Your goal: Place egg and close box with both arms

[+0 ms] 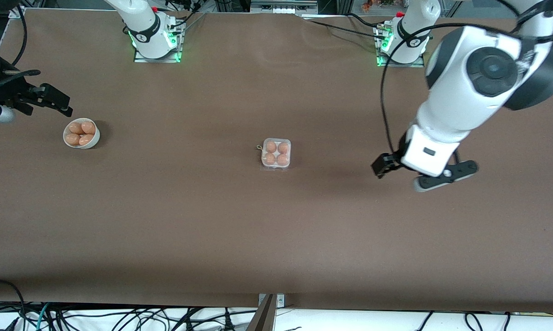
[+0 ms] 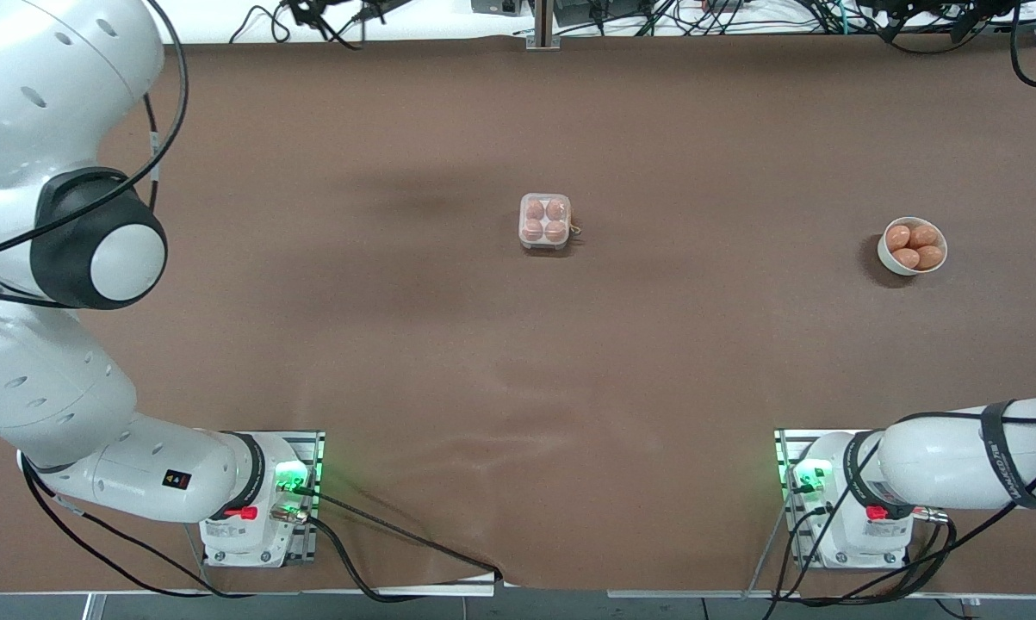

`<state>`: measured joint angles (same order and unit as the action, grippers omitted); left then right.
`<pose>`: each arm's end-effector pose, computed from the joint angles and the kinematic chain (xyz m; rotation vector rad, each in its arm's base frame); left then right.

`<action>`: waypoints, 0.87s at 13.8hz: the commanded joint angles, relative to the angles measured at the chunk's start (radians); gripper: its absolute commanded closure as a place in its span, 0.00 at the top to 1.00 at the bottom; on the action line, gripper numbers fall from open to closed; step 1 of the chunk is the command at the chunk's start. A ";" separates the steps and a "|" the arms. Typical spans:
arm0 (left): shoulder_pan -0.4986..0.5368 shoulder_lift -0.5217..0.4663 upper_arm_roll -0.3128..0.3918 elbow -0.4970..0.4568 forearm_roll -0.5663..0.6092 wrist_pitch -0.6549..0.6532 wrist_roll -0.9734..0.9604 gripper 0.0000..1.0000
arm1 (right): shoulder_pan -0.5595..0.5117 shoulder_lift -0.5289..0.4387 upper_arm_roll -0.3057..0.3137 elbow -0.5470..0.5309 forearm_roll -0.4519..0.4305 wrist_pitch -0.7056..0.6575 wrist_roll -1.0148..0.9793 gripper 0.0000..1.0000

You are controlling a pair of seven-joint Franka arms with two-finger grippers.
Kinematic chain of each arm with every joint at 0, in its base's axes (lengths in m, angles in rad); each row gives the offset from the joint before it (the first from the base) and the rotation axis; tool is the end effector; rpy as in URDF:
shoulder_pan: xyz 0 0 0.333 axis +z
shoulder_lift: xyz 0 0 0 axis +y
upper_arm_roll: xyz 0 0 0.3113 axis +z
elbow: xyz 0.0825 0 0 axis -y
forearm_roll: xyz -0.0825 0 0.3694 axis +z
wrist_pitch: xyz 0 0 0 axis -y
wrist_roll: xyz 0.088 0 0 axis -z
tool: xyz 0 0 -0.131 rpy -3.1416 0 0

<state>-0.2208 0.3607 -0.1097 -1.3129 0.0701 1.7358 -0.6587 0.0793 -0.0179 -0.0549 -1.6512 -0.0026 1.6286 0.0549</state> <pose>0.6292 -0.1951 0.5152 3.0946 0.5108 0.1118 0.5380 0.0126 0.5736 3.1394 -0.0476 -0.0073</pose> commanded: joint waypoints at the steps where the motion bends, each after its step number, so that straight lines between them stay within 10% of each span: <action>1: 0.061 0.001 -0.013 0.078 0.062 -0.117 0.137 1.00 | -0.003 0.003 0.001 0.011 0.015 -0.006 0.000 1.00; 12: 0.248 -0.227 -0.001 -0.133 -0.087 -0.133 0.580 1.00 | -0.004 0.003 0.001 0.011 0.013 -0.006 0.000 1.00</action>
<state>0.0103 0.1942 -0.1087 -1.3402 0.0282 1.5712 -0.1388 0.0791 -0.0178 -0.0550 -1.6510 -0.0026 1.6286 0.0549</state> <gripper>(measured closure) 0.000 0.000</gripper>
